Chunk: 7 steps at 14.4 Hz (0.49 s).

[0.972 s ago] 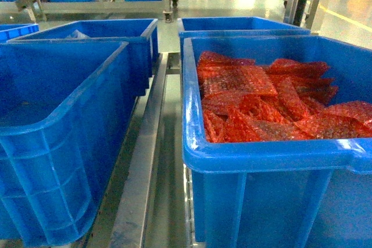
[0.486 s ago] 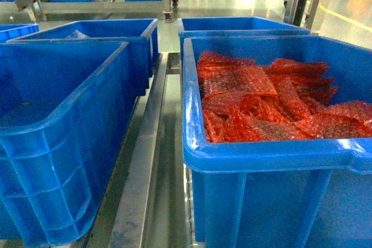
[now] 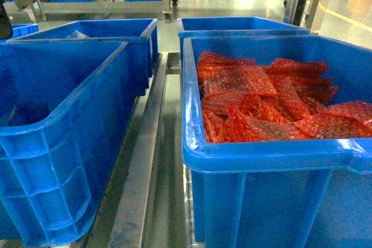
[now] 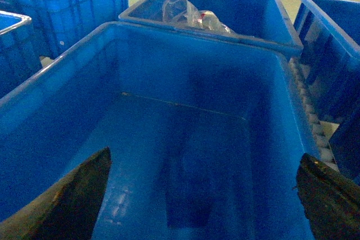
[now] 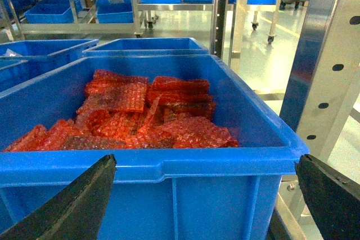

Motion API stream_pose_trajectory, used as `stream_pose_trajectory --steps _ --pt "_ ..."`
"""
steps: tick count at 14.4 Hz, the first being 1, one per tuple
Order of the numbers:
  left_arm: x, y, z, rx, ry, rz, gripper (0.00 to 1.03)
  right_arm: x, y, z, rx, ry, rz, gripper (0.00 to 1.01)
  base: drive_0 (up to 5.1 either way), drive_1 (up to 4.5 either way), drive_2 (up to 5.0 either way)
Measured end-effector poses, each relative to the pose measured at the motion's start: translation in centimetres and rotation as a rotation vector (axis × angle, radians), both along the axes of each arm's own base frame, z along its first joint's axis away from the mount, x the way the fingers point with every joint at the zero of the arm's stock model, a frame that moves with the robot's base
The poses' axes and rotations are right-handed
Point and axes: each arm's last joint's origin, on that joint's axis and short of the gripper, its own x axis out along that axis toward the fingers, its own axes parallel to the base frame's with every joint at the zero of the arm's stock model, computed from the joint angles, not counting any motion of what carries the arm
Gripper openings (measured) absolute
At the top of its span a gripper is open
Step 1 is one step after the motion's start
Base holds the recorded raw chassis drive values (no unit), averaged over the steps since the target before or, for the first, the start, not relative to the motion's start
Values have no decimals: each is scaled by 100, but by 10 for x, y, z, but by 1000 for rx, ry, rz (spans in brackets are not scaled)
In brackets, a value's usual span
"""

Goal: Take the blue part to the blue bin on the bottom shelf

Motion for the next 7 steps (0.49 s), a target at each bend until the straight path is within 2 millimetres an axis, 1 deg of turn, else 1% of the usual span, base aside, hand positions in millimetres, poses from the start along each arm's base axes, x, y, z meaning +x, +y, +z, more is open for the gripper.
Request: stream_pose_trajectory --steps 1,2,3,4,5,7 --pt "1 1 0 -2 -43 -20 97 0 0 0 0 0 0 98 0 0 0" --pt "-6 5 -5 10 -184 -148 84 0 0 0 0 0 0 98 0 0 0" --pt "-23 8 -16 43 -239 -227 72 0 0 0 0 0 0 98 0 0 0" --pt "-39 11 -23 68 -275 -245 58 0 0 0 0 0 0 98 0 0 0" --pt "-50 13 -25 81 -288 -249 46 0 0 0 0 0 0 98 0 0 0" --pt "-69 20 -37 85 -275 -258 21 0 0 0 0 0 0 98 0 0 0"
